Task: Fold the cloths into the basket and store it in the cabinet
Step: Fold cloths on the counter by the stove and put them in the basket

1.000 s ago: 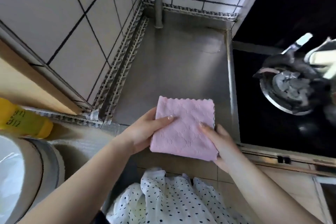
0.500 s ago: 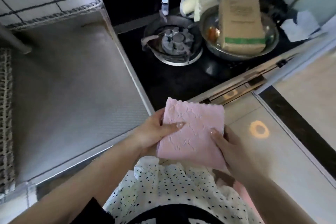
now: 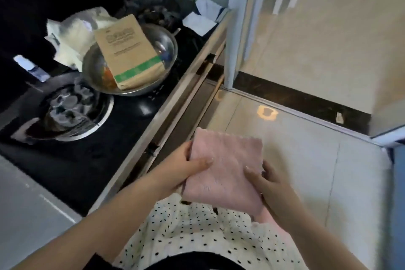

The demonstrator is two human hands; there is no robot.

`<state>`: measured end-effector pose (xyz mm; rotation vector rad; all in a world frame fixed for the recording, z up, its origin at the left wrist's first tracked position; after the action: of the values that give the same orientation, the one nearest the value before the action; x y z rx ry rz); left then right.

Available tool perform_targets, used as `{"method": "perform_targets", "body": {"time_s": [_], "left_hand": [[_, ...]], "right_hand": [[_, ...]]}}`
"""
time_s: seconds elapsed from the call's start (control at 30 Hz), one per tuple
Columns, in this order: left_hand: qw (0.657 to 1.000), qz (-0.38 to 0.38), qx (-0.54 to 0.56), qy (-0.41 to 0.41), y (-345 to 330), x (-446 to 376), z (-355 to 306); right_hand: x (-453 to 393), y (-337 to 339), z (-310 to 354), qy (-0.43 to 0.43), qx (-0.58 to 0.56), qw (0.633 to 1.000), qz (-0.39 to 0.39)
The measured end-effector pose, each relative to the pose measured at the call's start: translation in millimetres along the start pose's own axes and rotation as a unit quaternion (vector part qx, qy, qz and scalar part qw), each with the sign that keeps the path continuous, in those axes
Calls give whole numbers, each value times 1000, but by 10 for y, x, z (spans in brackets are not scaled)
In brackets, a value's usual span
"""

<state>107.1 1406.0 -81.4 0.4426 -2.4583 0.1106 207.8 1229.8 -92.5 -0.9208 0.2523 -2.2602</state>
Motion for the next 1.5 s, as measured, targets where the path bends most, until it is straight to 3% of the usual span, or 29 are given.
{"method": "perform_targets", "body": {"time_s": [0.3,0.6,1.03,1.27,1.5], "left_hand": [[983,165,-78,36,-767,-1123,-613],[918,326,-225,30,-1459,-2437,-1454],[817,473,-328,35,-2770,-3493,-2380],[779,503,-374,24,-3942,-3818,-2659],[735,546,-401,7,-5542,-3922,-2942]], "right_hand": [[-72,797,259,71,-101,975,-183],[-531,1297,726,110,-159,910,-367],[-774,2055,1552,145,-249,821,-493],[-654,2946,1832,171,-287,775,-537],[-175,4139,2193,191,-296,725,-592]]}}
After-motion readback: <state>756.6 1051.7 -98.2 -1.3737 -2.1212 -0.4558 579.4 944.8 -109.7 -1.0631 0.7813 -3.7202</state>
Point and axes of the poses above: each hand's wrist, its own x-axis away from the middle knuckle, its own y-axis out of the back of the hand, z = x × y, the point moved 4 cm from there along -x, towards the middle knuckle, and after that the axes turned 10 degrees about -x, right-handed, at the moved point
